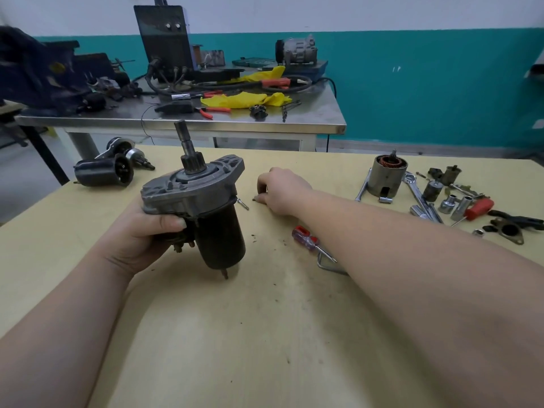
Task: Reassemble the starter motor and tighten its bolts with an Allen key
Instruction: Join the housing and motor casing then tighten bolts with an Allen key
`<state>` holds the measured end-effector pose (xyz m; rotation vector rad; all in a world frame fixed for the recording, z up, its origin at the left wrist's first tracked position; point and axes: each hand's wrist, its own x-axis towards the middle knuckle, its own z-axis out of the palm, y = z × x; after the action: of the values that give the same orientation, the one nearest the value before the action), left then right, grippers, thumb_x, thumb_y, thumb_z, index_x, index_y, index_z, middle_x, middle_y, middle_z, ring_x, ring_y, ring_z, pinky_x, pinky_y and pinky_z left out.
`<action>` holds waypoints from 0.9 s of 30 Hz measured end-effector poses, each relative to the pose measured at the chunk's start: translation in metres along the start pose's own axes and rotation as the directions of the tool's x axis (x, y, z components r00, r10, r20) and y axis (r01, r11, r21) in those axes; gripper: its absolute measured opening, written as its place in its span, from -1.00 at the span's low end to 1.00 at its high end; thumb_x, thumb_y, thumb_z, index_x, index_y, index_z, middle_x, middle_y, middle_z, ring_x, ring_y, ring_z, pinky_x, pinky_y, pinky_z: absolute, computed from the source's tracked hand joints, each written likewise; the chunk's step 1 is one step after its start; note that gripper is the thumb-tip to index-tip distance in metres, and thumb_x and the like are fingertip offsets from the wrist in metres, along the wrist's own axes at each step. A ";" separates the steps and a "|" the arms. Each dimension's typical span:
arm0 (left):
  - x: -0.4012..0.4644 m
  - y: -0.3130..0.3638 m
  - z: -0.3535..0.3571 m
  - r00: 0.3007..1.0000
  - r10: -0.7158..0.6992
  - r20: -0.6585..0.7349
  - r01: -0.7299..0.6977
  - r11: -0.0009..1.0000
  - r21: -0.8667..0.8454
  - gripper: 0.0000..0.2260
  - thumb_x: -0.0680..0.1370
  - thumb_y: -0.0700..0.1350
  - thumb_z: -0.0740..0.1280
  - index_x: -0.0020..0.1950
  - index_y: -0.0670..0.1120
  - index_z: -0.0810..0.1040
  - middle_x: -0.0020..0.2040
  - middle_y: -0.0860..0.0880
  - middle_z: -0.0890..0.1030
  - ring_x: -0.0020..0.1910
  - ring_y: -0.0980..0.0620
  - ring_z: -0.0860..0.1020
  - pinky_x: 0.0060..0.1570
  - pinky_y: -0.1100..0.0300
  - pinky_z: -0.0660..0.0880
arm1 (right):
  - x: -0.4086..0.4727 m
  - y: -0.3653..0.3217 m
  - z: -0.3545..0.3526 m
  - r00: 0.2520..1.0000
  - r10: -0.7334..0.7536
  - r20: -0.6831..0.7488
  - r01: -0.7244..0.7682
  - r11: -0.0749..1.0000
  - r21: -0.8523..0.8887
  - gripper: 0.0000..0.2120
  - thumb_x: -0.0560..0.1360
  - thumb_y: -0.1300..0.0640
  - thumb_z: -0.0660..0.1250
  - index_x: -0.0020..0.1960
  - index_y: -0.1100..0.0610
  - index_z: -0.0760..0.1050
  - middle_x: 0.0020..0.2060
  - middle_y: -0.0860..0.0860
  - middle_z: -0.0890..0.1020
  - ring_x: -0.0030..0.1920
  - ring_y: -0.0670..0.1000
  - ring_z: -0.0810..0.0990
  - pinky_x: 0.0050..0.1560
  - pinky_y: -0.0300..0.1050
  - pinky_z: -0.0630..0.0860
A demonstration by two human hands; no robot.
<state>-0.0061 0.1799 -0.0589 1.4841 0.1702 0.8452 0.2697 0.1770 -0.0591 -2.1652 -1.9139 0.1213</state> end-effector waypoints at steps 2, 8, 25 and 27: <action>0.000 0.001 -0.001 1.000 0.009 0.010 -0.009 1.000 -0.012 -0.46 0.33 -0.33 0.35 0.29 -0.08 0.71 0.15 -0.05 0.77 0.10 -0.05 0.75 -0.01 0.12 0.71 | -0.001 -0.006 -0.001 0.999 0.040 -0.005 -0.039 0.996 0.084 -0.73 0.67 -0.04 0.37 0.25 0.11 0.62 0.14 0.07 0.64 0.09 0.13 0.59 0.08 0.00 0.57; 0.000 0.001 -0.005 1.000 0.005 0.013 -0.005 1.000 0.008 -0.45 0.35 -0.28 0.42 0.36 -0.11 0.66 0.22 -0.11 0.74 0.21 -0.14 0.71 0.10 0.01 0.70 | -0.002 -0.043 -0.004 0.999 0.032 0.000 -0.032 0.976 0.213 -0.75 0.67 0.09 0.36 0.23 0.24 0.61 0.07 0.12 0.67 0.08 0.16 0.64 0.16 0.01 0.61; 0.004 -0.003 0.027 0.997 -0.036 0.072 0.029 0.996 0.089 -0.25 0.31 -0.25 0.59 0.50 -0.25 0.51 0.39 -0.31 0.63 0.41 -0.37 0.56 0.33 -0.14 0.60 | -0.068 0.032 -0.057 0.978 0.208 -0.016 -0.207 0.976 0.066 -0.79 0.68 0.06 0.34 0.17 0.18 0.63 -0.07 0.07 0.67 -0.08 0.10 0.64 -0.05 -0.02 0.59; 0.005 -0.006 0.037 0.995 -0.036 0.090 0.028 0.996 0.084 -0.23 0.31 -0.25 0.61 0.51 -0.26 0.49 0.41 -0.30 0.61 0.44 -0.37 0.55 0.34 -0.12 0.59 | -0.089 0.053 -0.071 0.964 0.250 -0.095 -0.229 0.955 0.187 -0.86 0.68 0.04 0.35 0.09 0.08 0.63 -0.11 0.01 0.65 -0.11 0.05 0.61 -0.11 -0.11 0.46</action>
<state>0.0211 0.1541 -0.0573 1.5906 0.1625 0.7504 0.3248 0.0745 -0.0126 -2.2233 -1.5115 0.1933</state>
